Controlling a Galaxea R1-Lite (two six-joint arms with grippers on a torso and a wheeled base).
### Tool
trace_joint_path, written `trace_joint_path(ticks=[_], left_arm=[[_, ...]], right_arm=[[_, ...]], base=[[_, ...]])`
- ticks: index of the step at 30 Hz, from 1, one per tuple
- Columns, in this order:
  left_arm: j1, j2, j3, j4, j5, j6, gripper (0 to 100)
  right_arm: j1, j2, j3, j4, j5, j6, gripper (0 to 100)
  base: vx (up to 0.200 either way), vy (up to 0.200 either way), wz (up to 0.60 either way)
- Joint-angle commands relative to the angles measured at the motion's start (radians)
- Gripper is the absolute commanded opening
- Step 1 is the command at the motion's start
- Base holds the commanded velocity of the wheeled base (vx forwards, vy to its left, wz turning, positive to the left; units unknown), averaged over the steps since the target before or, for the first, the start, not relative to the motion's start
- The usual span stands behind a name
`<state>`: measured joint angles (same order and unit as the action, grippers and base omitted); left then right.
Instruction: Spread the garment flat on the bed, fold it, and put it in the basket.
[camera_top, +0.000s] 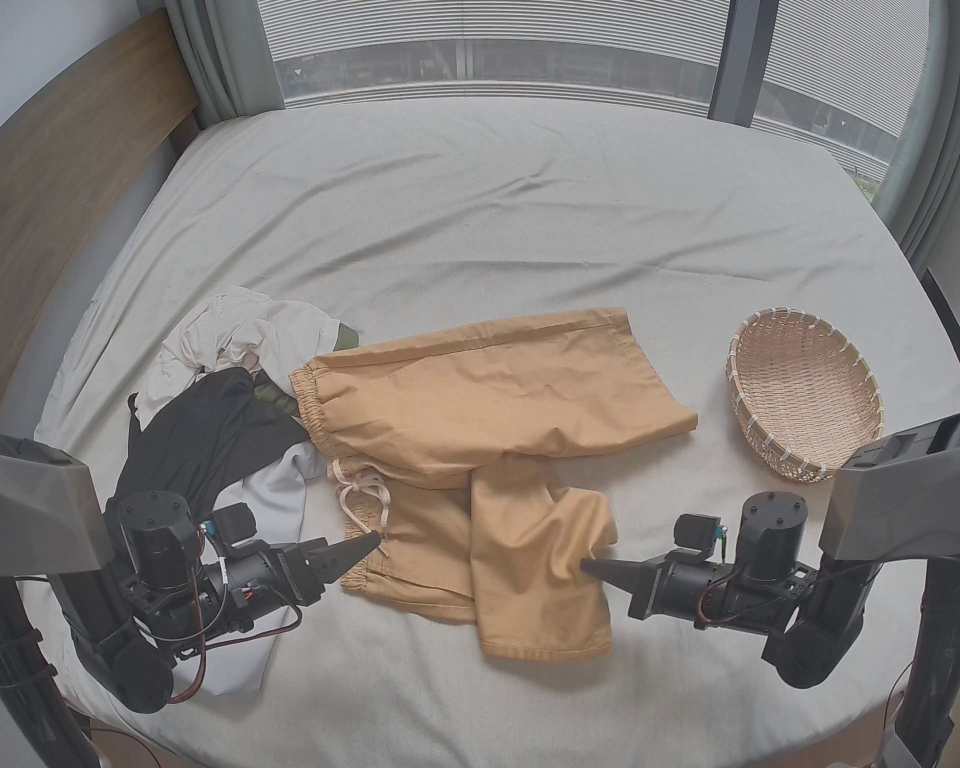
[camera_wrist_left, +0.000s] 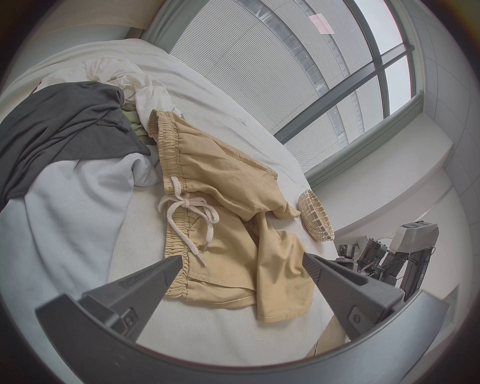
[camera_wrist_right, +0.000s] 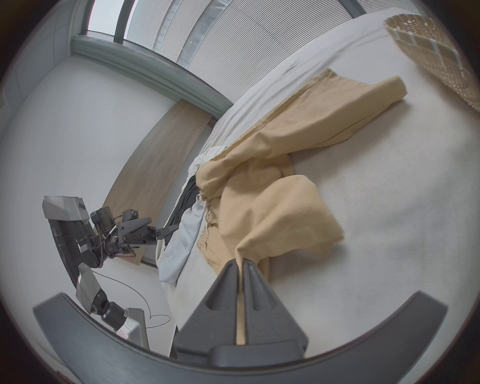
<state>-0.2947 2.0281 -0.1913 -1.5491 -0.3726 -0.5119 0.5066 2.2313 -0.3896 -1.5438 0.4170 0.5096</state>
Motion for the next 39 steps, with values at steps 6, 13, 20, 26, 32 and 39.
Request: trace_joint_path(ticks=[6, 13, 20, 26, 32, 39], left_arm=[[0.000, 0.012, 0.010, -0.002, 0.000, 0.000, 100], [0.000, 0.017, 0.010, -0.002, 0.000, 0.000, 100], [-0.001, 0.017, 0.010, -0.002, 0.000, 0.000, 100], [-0.001, 0.017, 0.009, -0.002, 0.001, 0.000, 100], [-0.008, 0.017, 0.009, -0.002, 0.001, 0.000, 100], [-0.009, 0.017, 0.009, -0.002, 0.003, 0.001, 100]], right_arm=[[0.030, 0.060, -0.037, -0.002, 0.005, -0.002, 0], [0.009, 0.041, 0.000, -0.004, 0.000, 0.003, 100], [-0.066, -0.028, 0.083, -0.002, -0.003, 0.004, 100], [-0.143, -0.024, 0.087, 0.001, -0.004, 0.007, 100], [-0.161, 0.031, 0.052, 0.002, -0.044, 0.072, 100], [-0.157, 0.068, 0.018, 0.002, -0.098, 0.147, 100]], base=[[0.000, 0.000, 0.00], [0.000, 0.000, 0.00], [0.000, 0.000, 0.00], [0.000, 0.000, 0.00], [0.000, 0.000, 0.00], [0.000, 0.000, 0.00]])
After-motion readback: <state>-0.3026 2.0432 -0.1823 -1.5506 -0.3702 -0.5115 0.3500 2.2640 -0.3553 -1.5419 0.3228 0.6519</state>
